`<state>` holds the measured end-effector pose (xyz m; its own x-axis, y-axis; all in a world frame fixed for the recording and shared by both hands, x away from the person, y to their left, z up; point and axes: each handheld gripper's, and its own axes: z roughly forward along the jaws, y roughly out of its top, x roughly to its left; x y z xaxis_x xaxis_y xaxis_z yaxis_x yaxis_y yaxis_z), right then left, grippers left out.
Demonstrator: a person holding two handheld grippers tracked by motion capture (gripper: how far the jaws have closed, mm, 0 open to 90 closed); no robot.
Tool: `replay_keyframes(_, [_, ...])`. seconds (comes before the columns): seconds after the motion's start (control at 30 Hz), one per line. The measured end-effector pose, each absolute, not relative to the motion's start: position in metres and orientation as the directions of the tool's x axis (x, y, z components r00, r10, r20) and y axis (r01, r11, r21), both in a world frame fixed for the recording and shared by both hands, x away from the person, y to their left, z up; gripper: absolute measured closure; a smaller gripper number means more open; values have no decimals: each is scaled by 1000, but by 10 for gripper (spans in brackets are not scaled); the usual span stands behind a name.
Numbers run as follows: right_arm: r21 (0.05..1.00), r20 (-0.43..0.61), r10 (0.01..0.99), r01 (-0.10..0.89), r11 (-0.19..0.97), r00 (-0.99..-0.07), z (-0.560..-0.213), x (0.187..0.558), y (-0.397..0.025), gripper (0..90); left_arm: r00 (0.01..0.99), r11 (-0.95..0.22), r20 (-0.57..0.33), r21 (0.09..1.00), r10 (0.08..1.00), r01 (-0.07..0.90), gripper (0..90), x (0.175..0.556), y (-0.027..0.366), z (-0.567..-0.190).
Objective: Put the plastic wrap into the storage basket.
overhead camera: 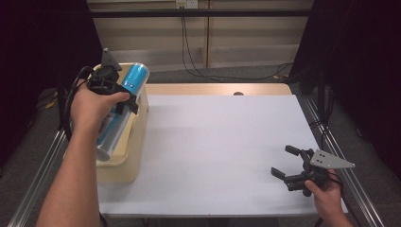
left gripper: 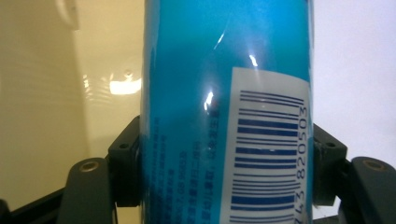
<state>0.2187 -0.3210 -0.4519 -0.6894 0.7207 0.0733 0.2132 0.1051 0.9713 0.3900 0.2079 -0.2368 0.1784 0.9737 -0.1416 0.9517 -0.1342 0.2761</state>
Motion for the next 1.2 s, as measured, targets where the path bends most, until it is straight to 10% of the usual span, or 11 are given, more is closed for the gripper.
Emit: replay_keyframes(1.2, [969,74,723,220,109,-686,-453,219,-320,2,11,15,-113,224,994,974,320,372,265,-271])
